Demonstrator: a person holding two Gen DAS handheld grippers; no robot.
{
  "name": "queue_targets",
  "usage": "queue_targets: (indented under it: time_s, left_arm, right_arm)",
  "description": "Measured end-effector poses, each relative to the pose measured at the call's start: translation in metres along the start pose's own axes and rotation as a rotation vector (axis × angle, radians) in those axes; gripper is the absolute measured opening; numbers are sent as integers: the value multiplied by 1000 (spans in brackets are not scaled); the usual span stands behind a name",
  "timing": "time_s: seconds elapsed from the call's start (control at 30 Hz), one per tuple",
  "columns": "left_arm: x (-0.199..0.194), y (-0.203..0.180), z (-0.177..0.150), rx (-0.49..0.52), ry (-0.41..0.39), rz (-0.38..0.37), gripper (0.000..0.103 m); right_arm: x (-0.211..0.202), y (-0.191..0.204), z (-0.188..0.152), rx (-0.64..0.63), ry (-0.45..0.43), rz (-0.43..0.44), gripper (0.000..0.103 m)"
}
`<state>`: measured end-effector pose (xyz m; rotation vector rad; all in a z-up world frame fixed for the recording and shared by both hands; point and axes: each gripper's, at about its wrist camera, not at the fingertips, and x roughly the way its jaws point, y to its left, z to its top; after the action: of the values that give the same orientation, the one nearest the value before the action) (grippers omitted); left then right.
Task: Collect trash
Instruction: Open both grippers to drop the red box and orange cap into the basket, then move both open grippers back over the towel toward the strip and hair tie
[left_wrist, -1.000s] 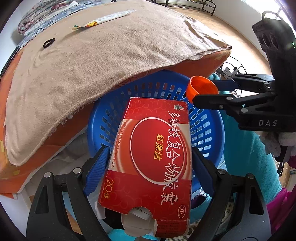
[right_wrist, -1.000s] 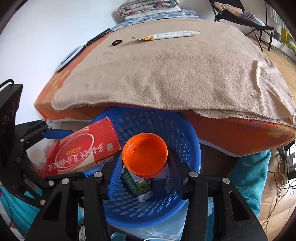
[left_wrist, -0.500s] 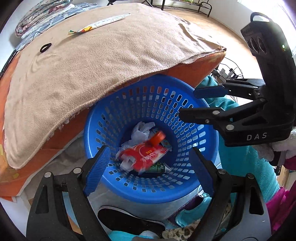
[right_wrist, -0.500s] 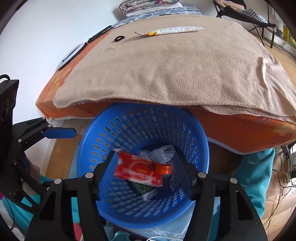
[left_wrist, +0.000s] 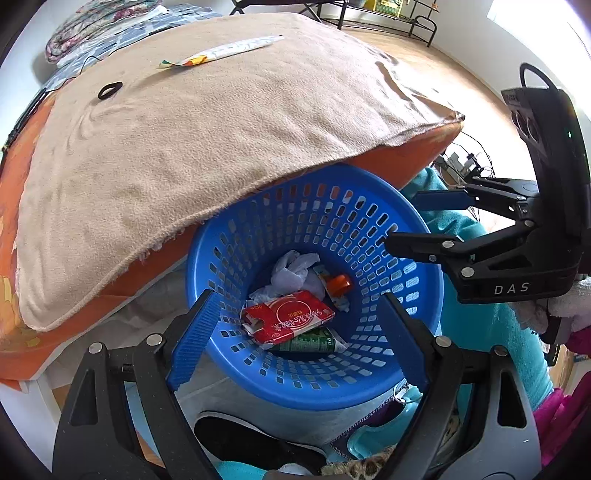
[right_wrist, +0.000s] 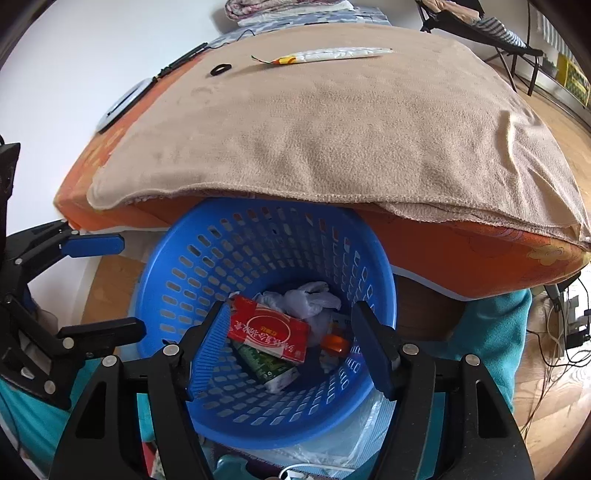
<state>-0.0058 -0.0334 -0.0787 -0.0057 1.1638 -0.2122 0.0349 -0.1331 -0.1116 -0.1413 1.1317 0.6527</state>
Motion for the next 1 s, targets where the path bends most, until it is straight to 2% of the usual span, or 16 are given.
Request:
queue_targets:
  time_s: [0.33,0.6,0.7,0.77,1.0]
  left_arm:
    - [-15,23,18,-91,-69,28,89]
    - [-28,42,46,-134,-132,68,89]
    - [-31,48,58,-138,-150,81,89]
    - [-32,53,66,-140,-160,88,89]
    - [-31,93,91,-220,-181,103,89]
  right_arm:
    - [-15,-5,11,5,-27,-78,68]
    - [-28,-3,28,-10,-59,-129,68]
    - [-32,-3,35,-16,-73,-151,76]
    - [-36,-2,41,-24,-88,-161,77]
    - [-44,-13,68,6,-161,-133,77]
